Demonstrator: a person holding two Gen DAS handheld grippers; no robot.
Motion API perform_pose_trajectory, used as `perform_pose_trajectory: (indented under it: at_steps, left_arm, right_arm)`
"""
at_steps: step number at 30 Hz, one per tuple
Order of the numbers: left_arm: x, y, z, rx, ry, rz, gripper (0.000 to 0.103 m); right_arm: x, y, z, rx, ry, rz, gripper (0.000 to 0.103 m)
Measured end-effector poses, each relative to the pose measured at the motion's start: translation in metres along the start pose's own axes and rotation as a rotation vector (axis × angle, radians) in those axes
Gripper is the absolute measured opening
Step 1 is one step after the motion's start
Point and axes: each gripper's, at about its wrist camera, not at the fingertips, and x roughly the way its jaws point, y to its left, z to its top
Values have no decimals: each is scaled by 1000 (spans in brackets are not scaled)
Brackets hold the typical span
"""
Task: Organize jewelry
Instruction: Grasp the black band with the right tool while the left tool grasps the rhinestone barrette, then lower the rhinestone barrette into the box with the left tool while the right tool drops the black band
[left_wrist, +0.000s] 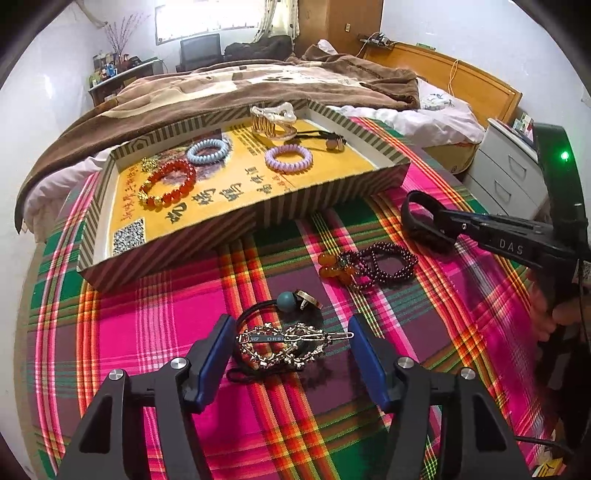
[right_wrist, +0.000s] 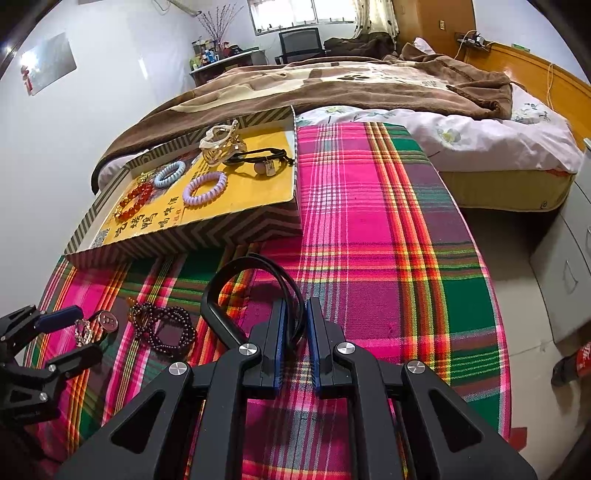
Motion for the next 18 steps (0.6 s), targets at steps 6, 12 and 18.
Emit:
perform_pose_trajectory:
  at_steps: [6,12,18]
  left_arm:
    - [-13,1,1,-5,-26,0,63]
    - [-31,5,4,-19,-63,8,63]
    - [-48,11,13,-22,-95,18,63]
  right_arm:
    - [-10,4,1,-2,-21,3,12]
    - [-25,11,5,-16,-51,5,11]
    - [-42,16,14,-22,-88,5,11]
